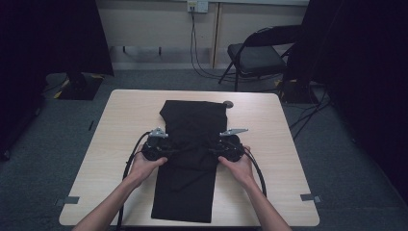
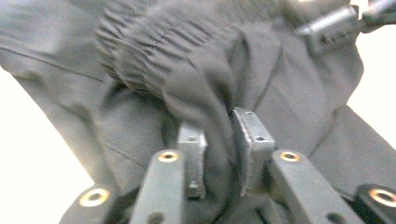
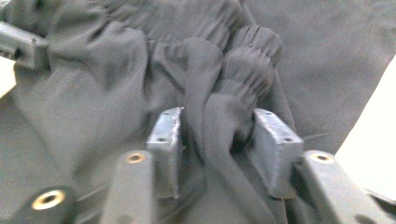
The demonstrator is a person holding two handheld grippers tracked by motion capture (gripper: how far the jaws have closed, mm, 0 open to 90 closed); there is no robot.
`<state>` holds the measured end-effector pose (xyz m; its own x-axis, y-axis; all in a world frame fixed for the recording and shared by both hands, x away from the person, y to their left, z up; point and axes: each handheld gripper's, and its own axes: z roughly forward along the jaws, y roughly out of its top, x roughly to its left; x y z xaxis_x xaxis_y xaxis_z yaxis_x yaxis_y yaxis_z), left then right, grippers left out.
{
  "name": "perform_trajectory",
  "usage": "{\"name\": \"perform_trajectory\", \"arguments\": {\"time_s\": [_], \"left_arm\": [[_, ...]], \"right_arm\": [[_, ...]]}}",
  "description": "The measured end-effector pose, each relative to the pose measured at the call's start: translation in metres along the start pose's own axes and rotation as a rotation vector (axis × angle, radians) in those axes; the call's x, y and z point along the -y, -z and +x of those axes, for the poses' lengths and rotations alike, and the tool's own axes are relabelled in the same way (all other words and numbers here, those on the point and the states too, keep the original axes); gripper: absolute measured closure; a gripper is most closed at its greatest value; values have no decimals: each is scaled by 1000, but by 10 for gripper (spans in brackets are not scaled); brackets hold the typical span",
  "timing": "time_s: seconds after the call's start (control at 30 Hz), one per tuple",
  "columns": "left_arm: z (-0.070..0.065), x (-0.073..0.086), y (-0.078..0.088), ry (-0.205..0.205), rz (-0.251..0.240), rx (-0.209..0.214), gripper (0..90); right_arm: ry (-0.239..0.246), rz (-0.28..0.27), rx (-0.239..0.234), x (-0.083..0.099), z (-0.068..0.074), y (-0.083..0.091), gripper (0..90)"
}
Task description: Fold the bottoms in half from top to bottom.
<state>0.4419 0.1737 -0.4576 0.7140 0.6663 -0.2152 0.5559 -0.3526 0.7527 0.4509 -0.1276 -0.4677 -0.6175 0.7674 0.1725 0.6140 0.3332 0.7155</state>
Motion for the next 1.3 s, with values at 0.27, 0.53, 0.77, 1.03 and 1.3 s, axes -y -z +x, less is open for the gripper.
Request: {"name": "perform_trajectory", "arguments": {"time_s": [0.27, 0.53, 0.77, 1.03, 1.3], "left_arm": [[10, -29, 5, -1, -72, 52, 611], [10, -46, 2, -14, -56, 59, 517], [21, -36, 17, -7, -25, 20, 479], [31, -31, -13, 72, -35, -3, 459], [21, -30, -12, 33, -59, 67, 623]], "right_arm": [[-50, -75, -43, -13, -11, 8, 383], [-90, -28, 1, -22, -25, -13, 349], [-34, 9, 22, -22, -10, -25, 576], [13, -43, -7, -24, 0, -2, 590], [-4, -54, -50, -28, 0, -3, 744]]}}
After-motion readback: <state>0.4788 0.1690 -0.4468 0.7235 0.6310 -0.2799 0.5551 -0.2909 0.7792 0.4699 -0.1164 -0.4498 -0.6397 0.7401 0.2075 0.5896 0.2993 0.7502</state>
